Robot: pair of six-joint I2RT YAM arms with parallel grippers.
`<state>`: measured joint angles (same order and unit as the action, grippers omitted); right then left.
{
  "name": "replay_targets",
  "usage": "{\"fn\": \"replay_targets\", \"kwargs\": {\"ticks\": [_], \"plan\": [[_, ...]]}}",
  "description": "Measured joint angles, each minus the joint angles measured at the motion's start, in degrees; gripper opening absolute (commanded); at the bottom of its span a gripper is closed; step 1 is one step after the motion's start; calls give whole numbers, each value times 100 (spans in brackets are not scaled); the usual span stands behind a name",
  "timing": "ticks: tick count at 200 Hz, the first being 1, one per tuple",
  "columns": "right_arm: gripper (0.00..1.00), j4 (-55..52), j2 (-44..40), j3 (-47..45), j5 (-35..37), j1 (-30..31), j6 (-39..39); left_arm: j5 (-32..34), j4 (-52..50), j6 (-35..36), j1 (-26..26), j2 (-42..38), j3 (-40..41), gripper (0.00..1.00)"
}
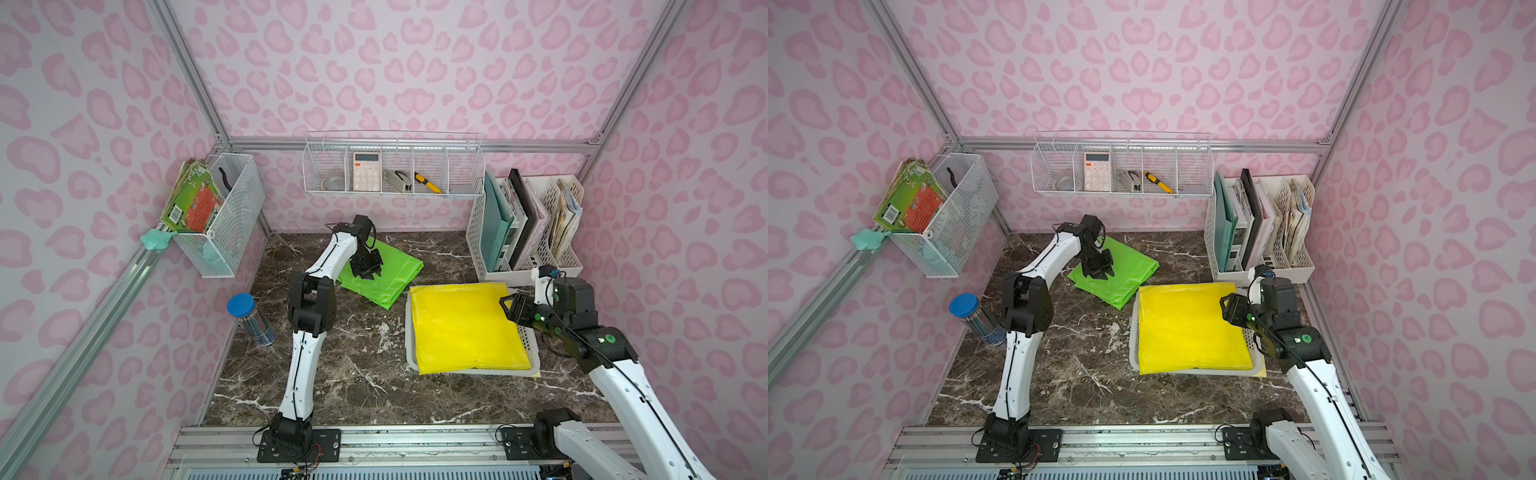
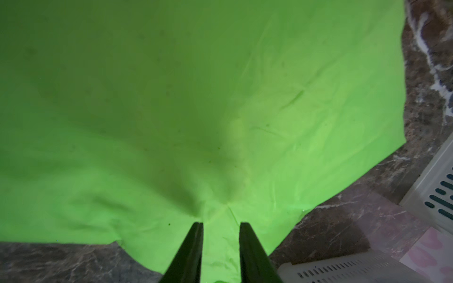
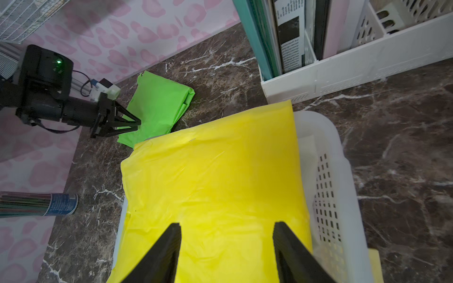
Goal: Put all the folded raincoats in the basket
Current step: Move the raincoat to the center of the board.
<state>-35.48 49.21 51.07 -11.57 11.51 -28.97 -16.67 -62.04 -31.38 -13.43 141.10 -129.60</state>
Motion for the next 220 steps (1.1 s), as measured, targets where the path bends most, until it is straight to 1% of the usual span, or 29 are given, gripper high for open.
{"fn": "replay_targets", "kwargs": {"ticks": [24, 36, 44, 69, 80, 93, 119, 131, 145, 163, 177, 205, 220], "plan": [[62, 7, -90, -11, -166, 4, -85, -13, -74, -7, 9, 24, 227, 27], [62, 28, -103, -11, -249, 4, -116, -31, 20, -48, 24, -39, 610, 27], [62, 46, -90, -11, -289, 4, -136, -155, 190, -90, 48, -177, 922, 27], [60, 114, -72, -9, -431, 13, -236, -214, 610, -295, 87, -907, 2319, 25], [59, 116, -63, -2, -487, 24, -251, -225, 839, -330, 101, -1244, 2953, 22], [58, 109, -35, 28, -553, 57, -264, -328, 1196, -452, 136, -1711, 3792, 22], [58, 190, 22, 57, -695, 352, -302, -479, 1836, -667, 190, -2785, 5466, 22], [58, 256, 96, 57, -708, 678, -389, -341, 1915, -776, 186, -3287, 6076, 22], [58, 326, 219, 57, -680, 1158, -409, 109, 1596, -938, 177, -3849, 6603, 24], [58, 442, 450, 74, -544, 1917, -557, 654, 1287, -1088, 190, -4513, 7007, 25], [58, 643, 680, 79, -398, 2568, -684, 905, 1121, -1211, 208, -4975, 7149, 26], [57, 1110, 1355, 168, -109, 3757, -988, 966, 949, -1235, 186, -5742, 7189, 26], [57, 1344, 1825, 339, 39, 4275, -1117, 802, 977, -1209, 184, -6067, 7189, 26]]}}
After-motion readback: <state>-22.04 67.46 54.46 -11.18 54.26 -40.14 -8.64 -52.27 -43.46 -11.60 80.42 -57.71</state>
